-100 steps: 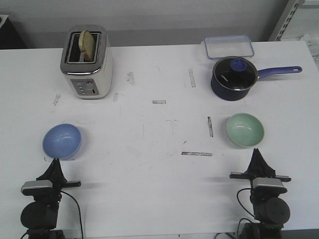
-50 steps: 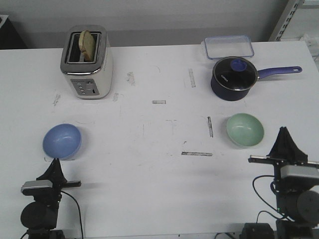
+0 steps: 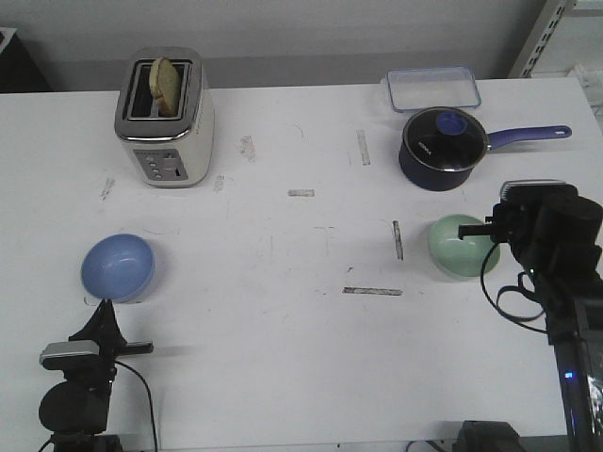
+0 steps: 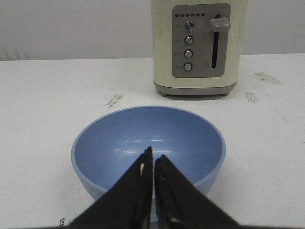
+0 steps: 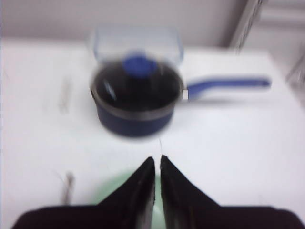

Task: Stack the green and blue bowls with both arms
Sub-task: 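Reach the right gripper forward and grasp the rim of the pale green bowl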

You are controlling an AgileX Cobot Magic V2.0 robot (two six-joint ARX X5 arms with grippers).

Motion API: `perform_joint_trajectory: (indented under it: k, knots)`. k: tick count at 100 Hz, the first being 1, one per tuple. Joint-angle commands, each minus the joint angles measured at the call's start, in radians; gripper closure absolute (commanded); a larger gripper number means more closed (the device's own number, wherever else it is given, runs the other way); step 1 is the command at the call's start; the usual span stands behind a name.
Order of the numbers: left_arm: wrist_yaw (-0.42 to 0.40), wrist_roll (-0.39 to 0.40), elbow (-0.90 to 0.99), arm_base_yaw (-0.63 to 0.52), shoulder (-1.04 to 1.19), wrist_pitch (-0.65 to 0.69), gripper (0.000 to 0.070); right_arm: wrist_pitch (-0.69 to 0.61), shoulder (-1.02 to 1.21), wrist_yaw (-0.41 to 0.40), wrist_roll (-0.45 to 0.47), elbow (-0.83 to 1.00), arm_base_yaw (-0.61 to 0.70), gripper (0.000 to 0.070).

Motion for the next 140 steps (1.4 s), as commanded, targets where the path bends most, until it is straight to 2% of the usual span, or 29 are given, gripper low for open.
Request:
perform_joint_trajectory:
  k: [1, 9, 19, 30, 35, 70, 80, 92, 99, 107, 111, 119, 140]
  knots:
    - [0.002, -0.003, -0.021, 0.0, -0.002, 0.013, 0.0699, -0.034, 0.053, -0.004, -0.069, 0.02, -0.027, 0.0571]
    - [0.002, -0.003, -0.021, 0.0, -0.002, 0.012, 0.0699, -0.089, 0.116, -0.029, -0.106, 0.02, -0.066, 0.047]
    - [0.002, -0.003, -0.021, 0.0, -0.002, 0.01, 0.0699, -0.15, 0.185, -0.068, -0.121, 0.02, -0.109, 0.038]
    - [0.002, -0.003, -0.021, 0.0, -0.002, 0.01, 0.0699, -0.186, 0.264, -0.121, -0.121, 0.02, -0.156, 0.02]
    - [0.002, -0.003, -0.021, 0.0, -0.002, 0.01, 0.0699, -0.193, 0.298, -0.138, -0.121, 0.019, -0.172, 0.0152]
    - [0.002, -0.003, -0.021, 0.0, -0.002, 0.01, 0.0699, -0.124, 0.491, -0.146, -0.121, 0.016, -0.203, 0.015]
    - [0.002, -0.003, -0.021, 0.0, -0.002, 0.01, 0.0699, -0.096, 0.522, -0.147, -0.12, 0.016, -0.203, 0.0201]
    - [0.002, -0.003, -0.021, 0.0, -0.002, 0.01, 0.0699, -0.079, 0.548, -0.156, -0.121, 0.016, -0.202, 0.0389]
    - [0.002, -0.003, -0.021, 0.0, -0.002, 0.01, 0.0699, -0.08, 0.562, -0.156, -0.121, 0.016, -0.202, 0.0445]
    - [0.002, -0.003, -0.021, 0.0, -0.002, 0.01, 0.0699, -0.088, 0.577, -0.155, -0.121, 0.016, -0.202, 0.0472]
    - [0.002, -0.003, -0.021, 0.0, -0.002, 0.01, 0.0699, -0.088, 0.581, -0.155, -0.121, 0.016, -0.202, 0.0527]
    - [0.002, -0.003, -0.021, 0.0, -0.002, 0.01, 0.0699, -0.084, 0.583, -0.153, -0.121, 0.016, -0.202, 0.07]
    - [0.002, -0.003, -0.021, 0.0, -0.002, 0.01, 0.0699, -0.071, 0.565, -0.153, -0.116, 0.026, -0.202, 0.07]
